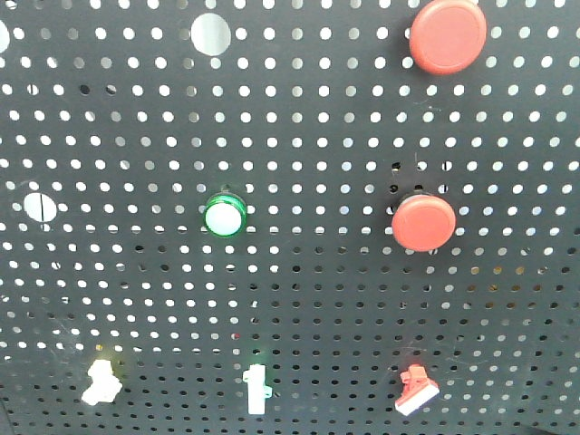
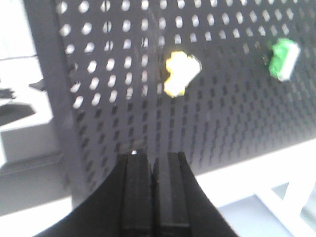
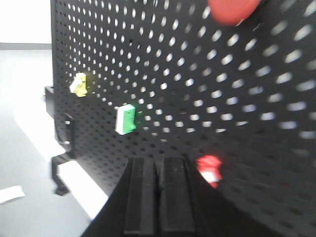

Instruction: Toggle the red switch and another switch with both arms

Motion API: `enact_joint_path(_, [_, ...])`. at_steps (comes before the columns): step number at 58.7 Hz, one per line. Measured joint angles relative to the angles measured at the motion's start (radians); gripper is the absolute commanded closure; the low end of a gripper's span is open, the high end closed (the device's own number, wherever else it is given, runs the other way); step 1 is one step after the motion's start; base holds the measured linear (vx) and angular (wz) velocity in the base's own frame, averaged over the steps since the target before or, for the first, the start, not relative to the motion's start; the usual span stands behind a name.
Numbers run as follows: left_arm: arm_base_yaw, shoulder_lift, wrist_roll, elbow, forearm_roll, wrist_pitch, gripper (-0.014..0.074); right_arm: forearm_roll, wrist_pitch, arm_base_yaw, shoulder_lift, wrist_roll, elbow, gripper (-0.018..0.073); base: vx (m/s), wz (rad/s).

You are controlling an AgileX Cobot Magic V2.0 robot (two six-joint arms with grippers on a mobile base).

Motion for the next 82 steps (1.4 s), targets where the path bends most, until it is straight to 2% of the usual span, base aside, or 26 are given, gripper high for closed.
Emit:
enact_joint_path(6, [0.0,-0.042,0.023,0.0,0.0,0.05,0.0594,-0.117,0.01,-0.048,-0.039,0.117,0.0,0.0566,0.0,0.0])
enact_joint_path(14, [0.0,-0.05,0.024,0.0,-0.003,0.085,0.0594,-0.169,0.03,-0.075,-0.05,0.211,0.0,0.0566,0.0,0.0])
enact_joint_path(49, [0.007,-0.05,0.028,0.007,-0.005,0.096,0.0594,-0.176,0.043,-0.075,-0.05,0.231,0.0,0.0566,0.0,0.0])
enact_joint_path(54, [0.053,-0.057,0.03,0.026,0.001,0.094,0.0594,-0.176,0.043,-0.075,-0.05,0.231,0.0,0.0566,0.0,0.0])
enact_joint_path(59, [0.142,-0.07,0.032,0.056,0.011,0.068,0.0594,-0.176,0.043,-0.075,-0.05,0.231,0.0,0.0566,0.0,0.0])
enact_joint_path(65, [0.252,-0.112,0.034,0.115,0.01,-0.011,0.0594,-0.176,0.043,-0.075,-0.05,0.231,0.0,0.0566,0.0,0.0])
enact_joint_path(69, [0.302,-0.134,0.034,0.175,0.001,-0.1,0.0594,-0.177,0.043,-0.075,-0.05,0.231,0.0,0.0566,0.0,0.0])
enact_joint_path(75, [0.34,-0.139,0.021,0.279,-0.001,-0.241,0.0594,-0.176,0.043,-0.075,-0.05,0.231,0.0,0.0566,0.0,0.0])
enact_joint_path(82, [0.345,-0.139,-0.033,0.38,-0.002,-0.368,0.0594,-0.176,0.044,-0.075,-0.05,0.231,0.0,0.0566,0.0,0.0])
